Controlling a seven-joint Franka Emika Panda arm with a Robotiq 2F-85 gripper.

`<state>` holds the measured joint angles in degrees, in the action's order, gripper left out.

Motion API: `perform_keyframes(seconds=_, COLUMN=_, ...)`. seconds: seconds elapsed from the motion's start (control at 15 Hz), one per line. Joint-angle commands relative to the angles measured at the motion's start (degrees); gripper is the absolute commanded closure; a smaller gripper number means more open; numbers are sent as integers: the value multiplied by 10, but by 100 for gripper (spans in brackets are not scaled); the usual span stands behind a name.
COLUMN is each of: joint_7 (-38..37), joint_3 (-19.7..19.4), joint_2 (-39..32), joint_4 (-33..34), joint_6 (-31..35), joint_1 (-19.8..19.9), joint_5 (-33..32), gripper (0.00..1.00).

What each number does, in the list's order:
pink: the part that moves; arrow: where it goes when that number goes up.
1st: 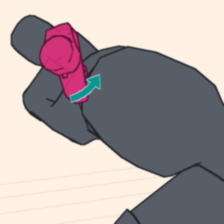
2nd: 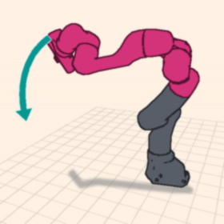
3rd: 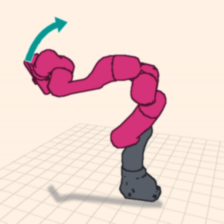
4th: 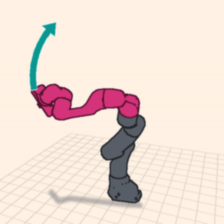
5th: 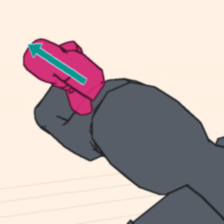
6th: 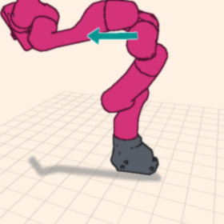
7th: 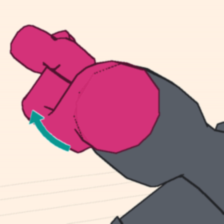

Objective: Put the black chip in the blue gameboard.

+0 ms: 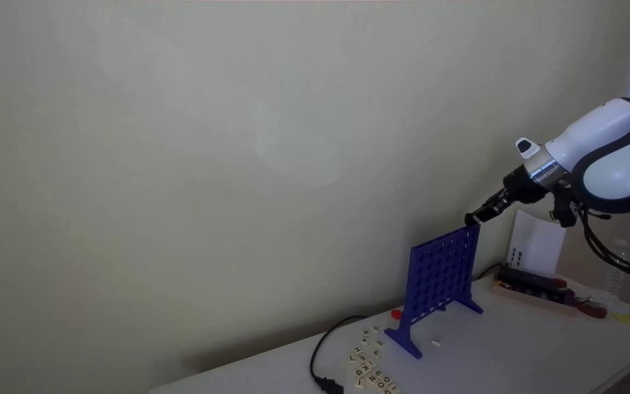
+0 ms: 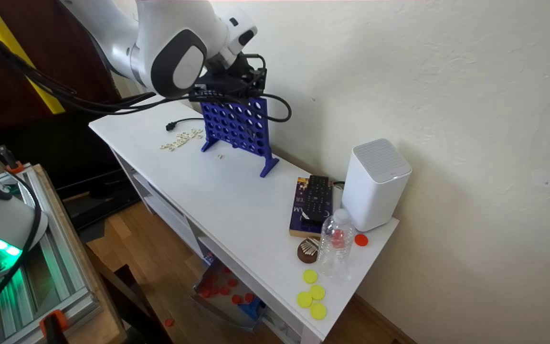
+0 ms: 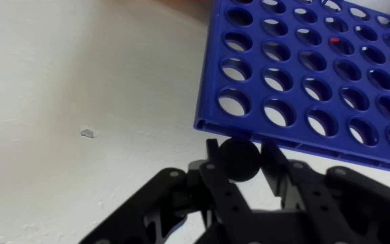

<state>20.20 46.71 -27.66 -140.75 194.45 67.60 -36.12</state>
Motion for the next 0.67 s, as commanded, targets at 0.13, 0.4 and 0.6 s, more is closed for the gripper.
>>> perform_keyframes(seconds=0.13, joint_7=16, joint_3=-22, joint_2=-13, joint_4=16, joint_6=0, joint_1=-29, joint_5=-2, gripper=90)
perform_keyframes(seconds=0.4, joint_7=8, joint_3=-14, joint_2=-4, joint_4=7, joint_6=4, joint_1=-20, joint_5=-4, gripper=90)
perform_keyframes(seconds=0.6, joint_7=4, joint_3=-13, joint_2=0, joint_4=2, joint_6=20, joint_1=-15, joint_5=-1, gripper=90)
